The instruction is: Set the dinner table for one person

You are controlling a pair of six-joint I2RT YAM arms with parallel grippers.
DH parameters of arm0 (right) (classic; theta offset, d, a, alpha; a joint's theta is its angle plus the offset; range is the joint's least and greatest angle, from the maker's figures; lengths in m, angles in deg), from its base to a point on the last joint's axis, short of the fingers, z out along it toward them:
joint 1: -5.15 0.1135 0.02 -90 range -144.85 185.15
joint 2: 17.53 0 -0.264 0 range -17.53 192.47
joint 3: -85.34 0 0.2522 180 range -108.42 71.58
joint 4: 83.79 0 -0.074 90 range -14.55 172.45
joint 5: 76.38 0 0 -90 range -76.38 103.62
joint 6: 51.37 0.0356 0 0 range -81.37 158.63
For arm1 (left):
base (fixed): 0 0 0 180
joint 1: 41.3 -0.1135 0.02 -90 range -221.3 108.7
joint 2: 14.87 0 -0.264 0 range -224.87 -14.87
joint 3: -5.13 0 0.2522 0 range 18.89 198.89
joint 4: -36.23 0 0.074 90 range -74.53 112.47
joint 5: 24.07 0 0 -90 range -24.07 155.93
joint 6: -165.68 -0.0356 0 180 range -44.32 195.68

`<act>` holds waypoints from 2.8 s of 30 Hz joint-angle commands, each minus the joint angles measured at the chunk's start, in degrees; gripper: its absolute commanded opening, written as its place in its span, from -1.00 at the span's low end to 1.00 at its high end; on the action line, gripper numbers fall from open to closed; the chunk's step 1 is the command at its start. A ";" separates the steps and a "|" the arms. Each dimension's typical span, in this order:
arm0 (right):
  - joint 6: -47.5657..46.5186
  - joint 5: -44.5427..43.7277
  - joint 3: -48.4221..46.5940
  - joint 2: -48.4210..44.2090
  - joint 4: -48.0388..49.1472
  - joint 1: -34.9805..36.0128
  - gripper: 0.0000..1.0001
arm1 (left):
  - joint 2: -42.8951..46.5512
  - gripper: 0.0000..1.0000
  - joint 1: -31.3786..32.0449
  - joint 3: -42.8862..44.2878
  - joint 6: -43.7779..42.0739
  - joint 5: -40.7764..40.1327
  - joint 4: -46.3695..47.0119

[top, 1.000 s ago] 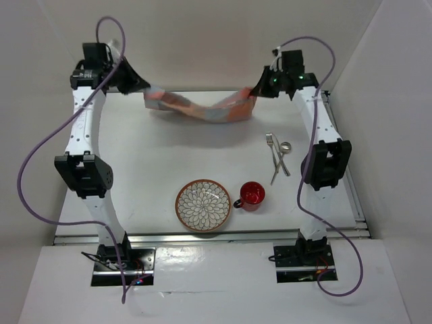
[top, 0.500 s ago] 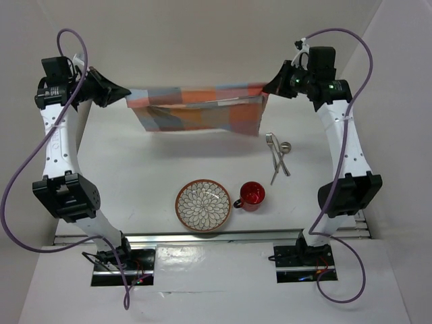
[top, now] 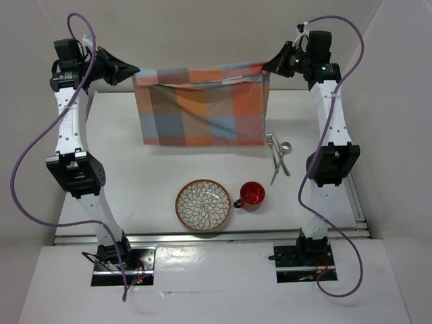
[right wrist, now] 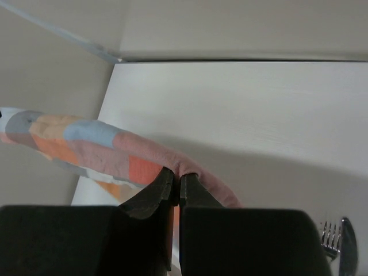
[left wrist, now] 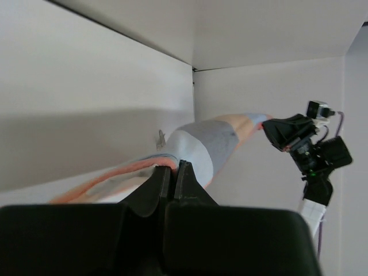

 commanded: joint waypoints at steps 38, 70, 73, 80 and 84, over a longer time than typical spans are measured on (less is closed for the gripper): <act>-7.03 -4.19 47.52 -11.87 2.72 4.98 -0.40 | -1.07 -0.45 9.13 -27.04 -22.79 -30.28 -17.33; 2.90 -13.15 77.73 -12.03 13.36 9.73 -1.00 | -8.90 -0.80 18.19 -42.41 -22.52 -39.34 -10.48; 2.90 -15.08 79.06 -13.97 13.36 9.73 -1.00 | -7.14 -0.80 18.19 -43.74 -22.52 -39.95 -9.78; 2.29 -15.45 75.74 -16.42 11.17 9.73 -1.00 | -3.80 -0.73 18.19 -44.98 -21.83 -42.75 -10.73; 1.76 -16.05 68.81 -19.94 7.57 9.73 -0.74 | -3.27 -0.17 18.19 -39.73 -21.82 -45.48 -14.07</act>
